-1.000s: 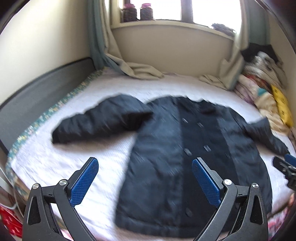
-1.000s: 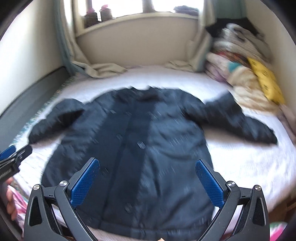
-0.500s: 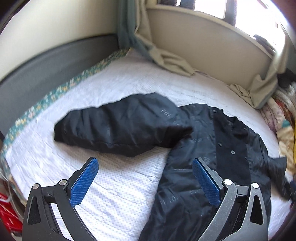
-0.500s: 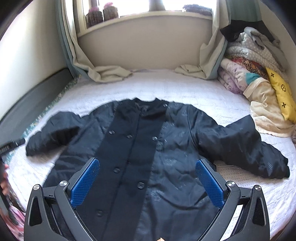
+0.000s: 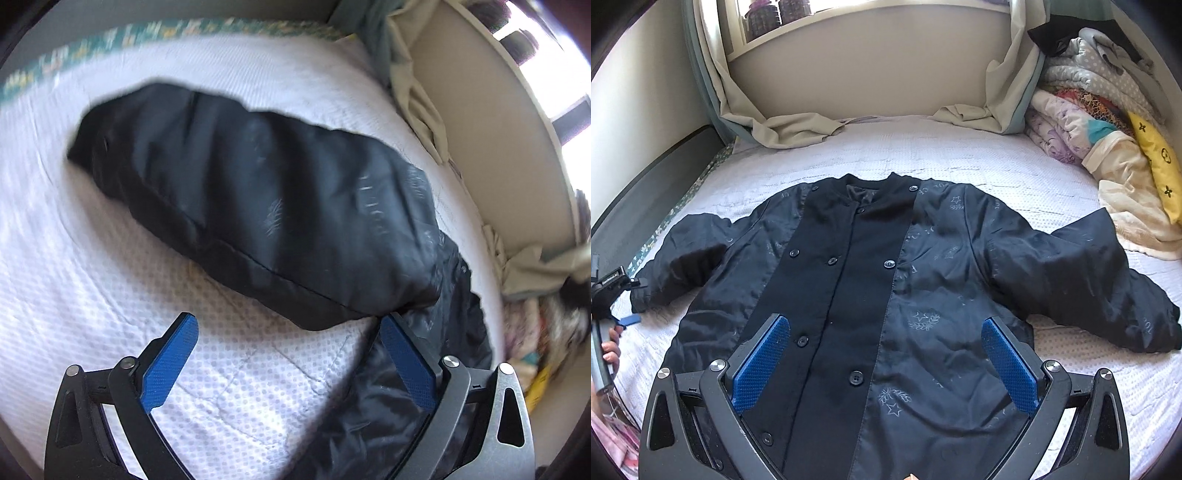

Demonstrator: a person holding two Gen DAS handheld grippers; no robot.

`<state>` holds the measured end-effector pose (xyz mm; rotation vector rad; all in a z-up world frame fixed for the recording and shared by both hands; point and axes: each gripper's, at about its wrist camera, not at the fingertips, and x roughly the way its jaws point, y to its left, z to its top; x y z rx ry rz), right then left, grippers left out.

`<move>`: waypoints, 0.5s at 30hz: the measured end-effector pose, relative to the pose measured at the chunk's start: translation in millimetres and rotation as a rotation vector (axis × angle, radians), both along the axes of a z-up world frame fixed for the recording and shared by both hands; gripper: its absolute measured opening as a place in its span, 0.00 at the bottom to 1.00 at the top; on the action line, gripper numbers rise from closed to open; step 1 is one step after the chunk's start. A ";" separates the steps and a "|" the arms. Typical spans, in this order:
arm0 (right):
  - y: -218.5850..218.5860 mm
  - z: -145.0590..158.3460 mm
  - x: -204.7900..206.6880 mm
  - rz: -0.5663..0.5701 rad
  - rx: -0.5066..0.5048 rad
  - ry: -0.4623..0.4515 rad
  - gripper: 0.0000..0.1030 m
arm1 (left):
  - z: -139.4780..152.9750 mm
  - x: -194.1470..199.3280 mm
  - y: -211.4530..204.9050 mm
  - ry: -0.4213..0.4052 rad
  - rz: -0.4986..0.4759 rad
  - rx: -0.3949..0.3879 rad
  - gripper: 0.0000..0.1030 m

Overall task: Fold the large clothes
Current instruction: 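Reach the left tool to the coat sleeve and grasp it, then fold the held sleeve across the coat front with the left tool, release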

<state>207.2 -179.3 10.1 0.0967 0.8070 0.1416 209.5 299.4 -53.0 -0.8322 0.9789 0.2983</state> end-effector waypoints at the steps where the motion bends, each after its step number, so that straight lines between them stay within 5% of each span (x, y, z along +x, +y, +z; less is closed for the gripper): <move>1: 0.7 -0.8 1.0 0.003 -0.001 0.002 1.00 | -4.0 0.9 4.0 0.001 0.011 -0.016 0.93; 12: 8.1 -11.7 11.5 0.014 -0.008 0.029 1.00 | -46.4 19.2 46.1 -0.084 0.146 -0.232 0.86; 13: 8.3 -12.5 12.0 0.013 -0.010 0.031 1.00 | -50.2 20.1 49.9 -0.095 0.162 -0.240 0.84; 15: 8.2 -15.2 13.8 0.011 -0.016 0.036 1.00 | -54.9 21.1 56.7 -0.120 0.182 -0.253 0.61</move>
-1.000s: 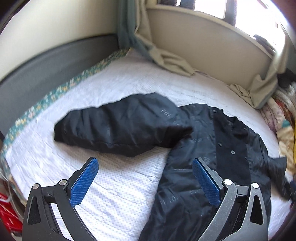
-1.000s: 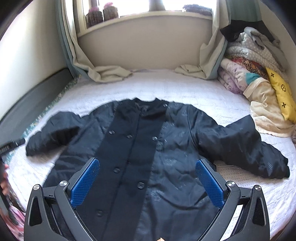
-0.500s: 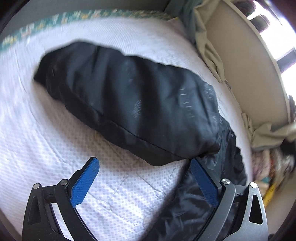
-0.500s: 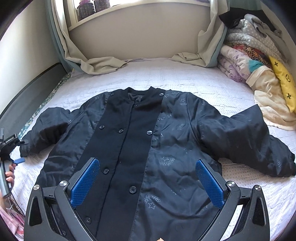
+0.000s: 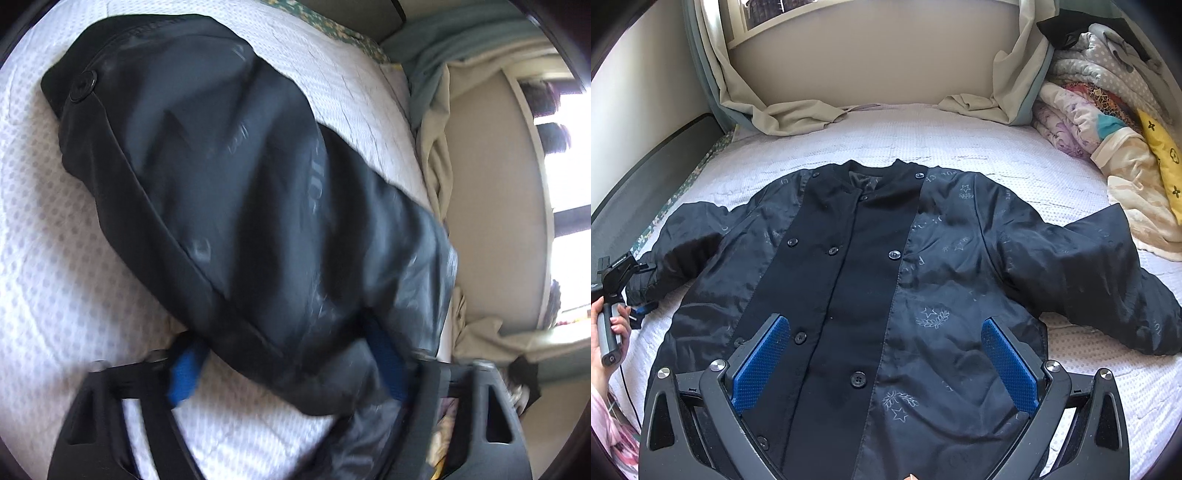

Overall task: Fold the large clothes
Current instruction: 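Fold the held sleeve across the coat front with the left tool, release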

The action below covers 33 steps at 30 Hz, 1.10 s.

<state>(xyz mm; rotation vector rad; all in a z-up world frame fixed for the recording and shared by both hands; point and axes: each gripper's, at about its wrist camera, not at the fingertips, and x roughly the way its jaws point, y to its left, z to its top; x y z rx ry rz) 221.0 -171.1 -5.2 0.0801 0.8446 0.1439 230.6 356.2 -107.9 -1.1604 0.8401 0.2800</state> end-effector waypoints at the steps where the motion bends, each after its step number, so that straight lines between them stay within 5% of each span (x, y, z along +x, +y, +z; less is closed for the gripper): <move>1: 0.1 -1.1 0.3 -0.001 -0.002 0.003 1.00 | -0.5 1.2 2.8 -0.012 0.007 -0.001 0.55; 3: -0.3 -3.9 2.1 -0.003 -0.006 0.012 1.00 | 3.2 2.6 6.2 -0.027 0.018 0.021 0.32; 6: -2.7 -7.8 5.5 -0.009 -0.009 0.025 1.00 | 20.3 3.9 4.4 -0.052 0.024 0.090 0.17; 16: -8.9 -6.7 6.1 -0.023 0.004 0.030 1.00 | 111.4 29.6 -70.9 -0.147 -0.112 0.447 0.12; 23: -16.7 -1.0 4.2 -0.045 0.012 0.014 1.00 | 157.7 49.9 -173.1 -0.268 -0.330 0.578 0.12; 27: -19.3 -1.6 4.8 -0.057 0.003 0.013 1.00 | 154.0 62.5 -245.1 -0.285 -0.498 0.612 0.12; 33: -22.8 -5.7 7.5 -0.069 -0.015 0.033 1.00 | 96.1 74.4 -342.2 -0.189 -0.733 0.666 0.12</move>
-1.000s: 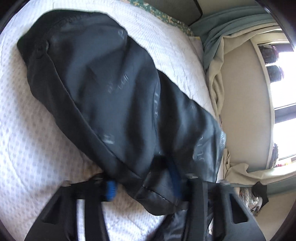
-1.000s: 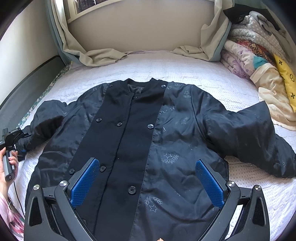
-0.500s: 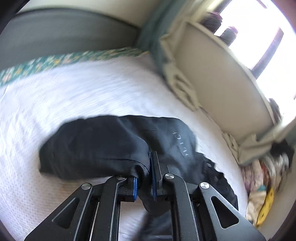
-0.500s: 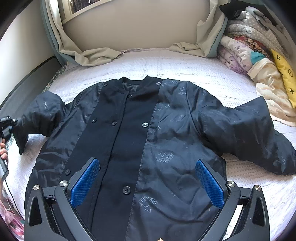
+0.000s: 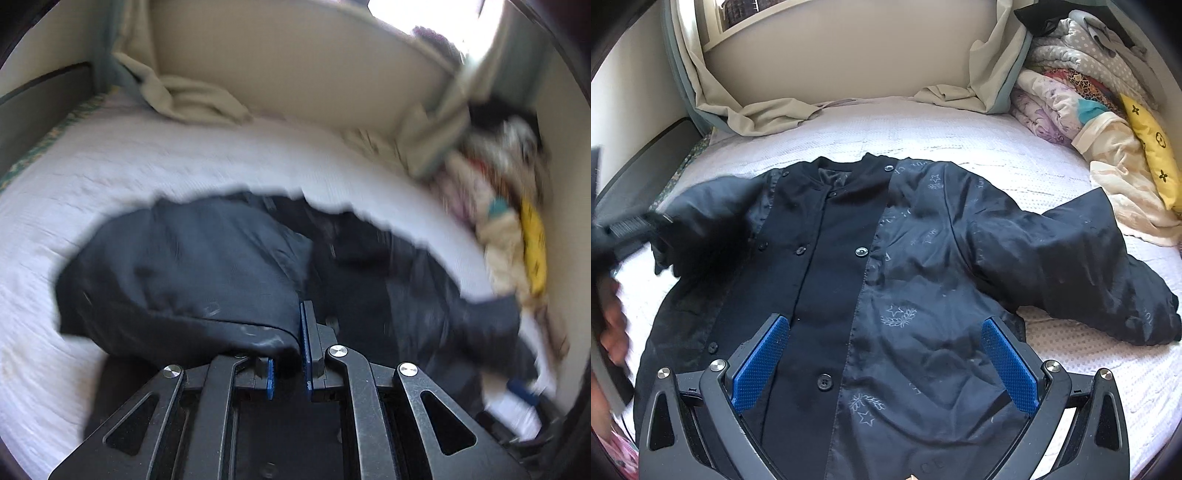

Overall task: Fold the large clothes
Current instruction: 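Fold the held sleeve across the coat front with the left tool, release, then grasp the other sleeve's knit cuff with the right tool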

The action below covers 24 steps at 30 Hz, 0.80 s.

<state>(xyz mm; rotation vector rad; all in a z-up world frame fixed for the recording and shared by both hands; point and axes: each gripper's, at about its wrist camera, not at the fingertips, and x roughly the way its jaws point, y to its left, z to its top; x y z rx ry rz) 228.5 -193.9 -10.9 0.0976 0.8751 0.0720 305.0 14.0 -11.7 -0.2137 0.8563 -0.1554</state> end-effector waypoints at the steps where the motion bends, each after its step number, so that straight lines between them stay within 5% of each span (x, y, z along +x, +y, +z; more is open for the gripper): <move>1: 0.1 -0.7 0.3 0.002 -0.001 0.006 1.00 | -10.7 -3.6 -11.1 0.025 -0.019 0.012 0.12; 5: 0.1 -7.1 2.3 0.016 -0.005 0.040 1.00 | -44.2 -11.2 -28.8 0.116 -0.070 0.070 0.17; 7: 0.5 -11.4 2.7 0.026 -0.011 0.059 1.00 | -47.8 -17.9 -27.1 0.137 -0.083 0.065 0.33; 9: 1.7 -17.0 2.5 0.032 -0.021 0.078 1.00 | -43.0 -23.8 -22.2 0.138 -0.085 0.047 0.77; 11: 2.9 -24.5 3.8 0.043 -0.020 0.108 1.00 | -33.1 -36.0 -19.7 0.093 -0.045 0.089 0.89; 24: 30.4 -77.5 0.0 0.109 -0.132 0.233 1.00 | 10.3 -80.4 -8.5 -0.016 0.012 0.286 0.95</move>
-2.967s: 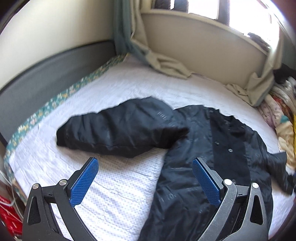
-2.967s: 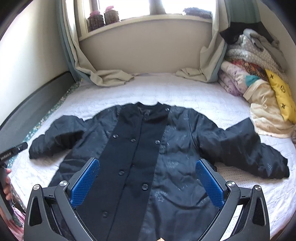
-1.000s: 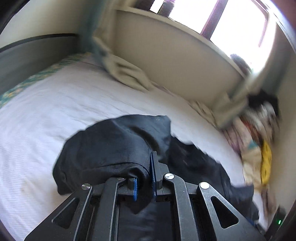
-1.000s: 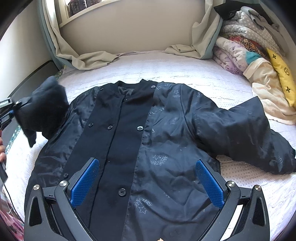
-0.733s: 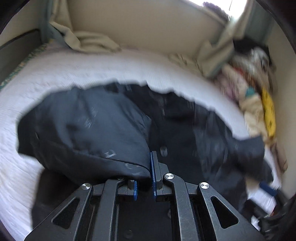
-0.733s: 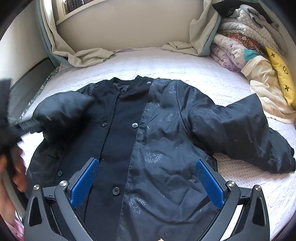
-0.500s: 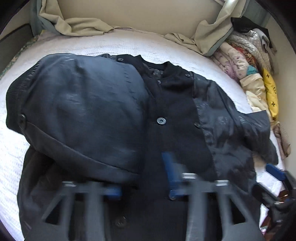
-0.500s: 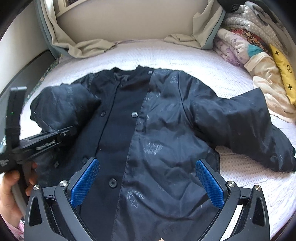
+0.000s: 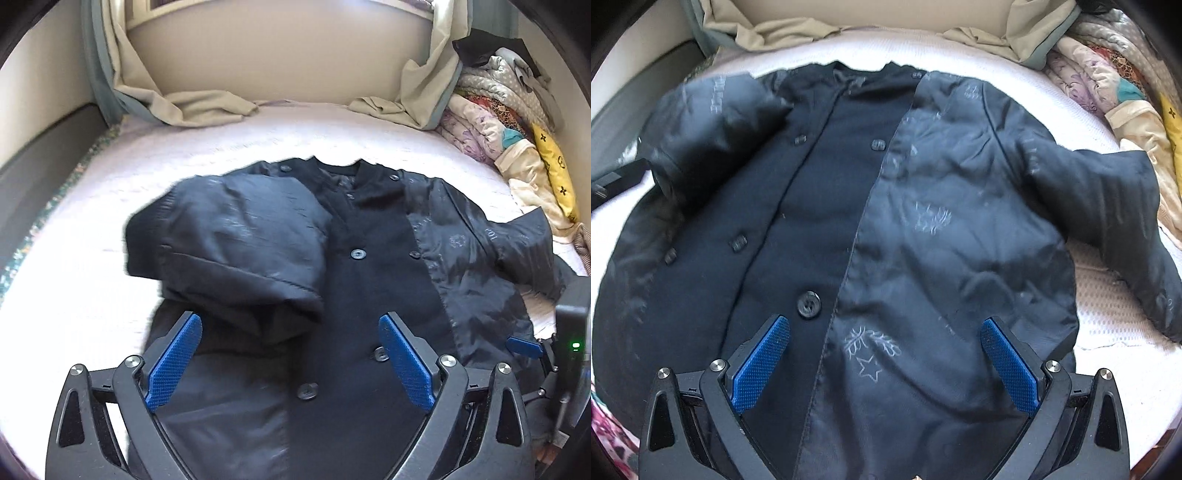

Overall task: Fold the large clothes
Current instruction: 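Grasp the other sleeve's knit cuff with the right tool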

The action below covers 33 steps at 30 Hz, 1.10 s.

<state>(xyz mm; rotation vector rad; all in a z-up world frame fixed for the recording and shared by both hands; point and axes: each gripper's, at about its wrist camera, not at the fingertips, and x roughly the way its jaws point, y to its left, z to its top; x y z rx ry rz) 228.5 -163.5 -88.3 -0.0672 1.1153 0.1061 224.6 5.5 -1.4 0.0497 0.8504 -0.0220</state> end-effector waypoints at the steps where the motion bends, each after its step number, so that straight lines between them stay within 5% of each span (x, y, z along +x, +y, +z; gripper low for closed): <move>1: 0.9 -2.9 -0.2 0.001 -0.010 0.003 1.00 | 3.5 -4.5 5.9 -0.014 0.012 0.008 0.95; 11: -4.5 -27.9 -5.7 0.001 0.011 0.001 1.00 | 45.2 -8.6 122.9 -0.097 0.216 0.019 0.95; 16: 13.7 -6.5 0.0 0.019 -0.078 -0.017 1.00 | 58.7 -12.4 179.3 -0.131 0.369 0.035 0.95; 24: 150.1 87.4 24.1 0.312 -0.163 -0.290 1.00 | 57.0 -10.5 203.1 -0.089 0.399 -0.039 0.95; 29: 238.2 86.9 52.1 0.505 -0.271 -0.333 1.00 | 57.5 -11.2 210.6 -0.091 0.411 -0.062 0.95; 33: 273.1 63.6 74.2 0.552 -0.345 -0.306 1.00 | 56.7 -12.6 217.9 -0.081 0.417 -0.097 0.95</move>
